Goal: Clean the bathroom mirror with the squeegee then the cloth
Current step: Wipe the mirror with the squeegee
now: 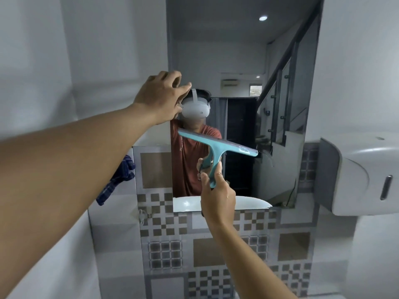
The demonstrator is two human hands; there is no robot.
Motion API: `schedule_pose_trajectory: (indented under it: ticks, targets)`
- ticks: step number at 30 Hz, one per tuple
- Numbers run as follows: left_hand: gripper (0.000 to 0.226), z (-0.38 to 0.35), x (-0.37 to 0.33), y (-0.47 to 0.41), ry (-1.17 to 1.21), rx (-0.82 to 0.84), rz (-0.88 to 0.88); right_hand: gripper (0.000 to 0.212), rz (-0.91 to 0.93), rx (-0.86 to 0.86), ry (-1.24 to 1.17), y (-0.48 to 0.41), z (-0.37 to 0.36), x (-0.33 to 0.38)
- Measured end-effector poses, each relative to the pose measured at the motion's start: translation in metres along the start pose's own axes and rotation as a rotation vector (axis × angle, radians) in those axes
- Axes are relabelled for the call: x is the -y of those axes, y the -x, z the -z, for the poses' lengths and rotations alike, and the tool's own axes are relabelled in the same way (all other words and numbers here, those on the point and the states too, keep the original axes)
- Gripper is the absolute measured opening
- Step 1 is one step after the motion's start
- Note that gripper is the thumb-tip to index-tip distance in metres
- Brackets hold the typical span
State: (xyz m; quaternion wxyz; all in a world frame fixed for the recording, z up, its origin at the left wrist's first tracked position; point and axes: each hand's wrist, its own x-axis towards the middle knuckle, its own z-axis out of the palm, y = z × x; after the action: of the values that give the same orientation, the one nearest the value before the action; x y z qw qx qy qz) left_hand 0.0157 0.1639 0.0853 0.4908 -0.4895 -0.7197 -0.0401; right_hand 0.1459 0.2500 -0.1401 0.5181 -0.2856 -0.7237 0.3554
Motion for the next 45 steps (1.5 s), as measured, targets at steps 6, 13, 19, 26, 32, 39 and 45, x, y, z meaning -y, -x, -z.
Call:
schedule_pose_trajectory:
  ticks: [6,13,19,26,32,39,45]
  targets:
    - [0.068,-0.002,0.0,0.0,0.011,-0.011,0.007,0.057,0.164,0.055,0.358,0.004,0.01,-0.023]
    - [0.069,-0.013,-0.004,0.002,0.005,-0.05,0.027,0.058,0.349,0.149,0.718,-0.013,0.058,-0.034]
    - [0.071,-0.013,-0.007,0.001,0.006,-0.059,0.042,0.054,0.572,0.216,0.96,-0.04,0.098,-0.029]
    - [0.066,-0.018,-0.019,0.01,-0.038,-0.072,0.074,0.056,0.612,0.261,1.123,-0.055,0.129,-0.039]
    - [0.078,-0.03,-0.038,0.022,0.006,-0.037,0.043,0.056,0.647,0.199,1.119,-0.064,0.151,-0.073]
    - [0.092,-0.039,-0.042,0.023,-0.044,0.025,0.01,0.053,0.644,0.129,1.084,-0.07,0.172,-0.094]
    - [0.092,-0.041,-0.04,0.023,-0.005,0.023,0.011,0.05,0.614,0.103,1.07,-0.085,0.193,-0.1]
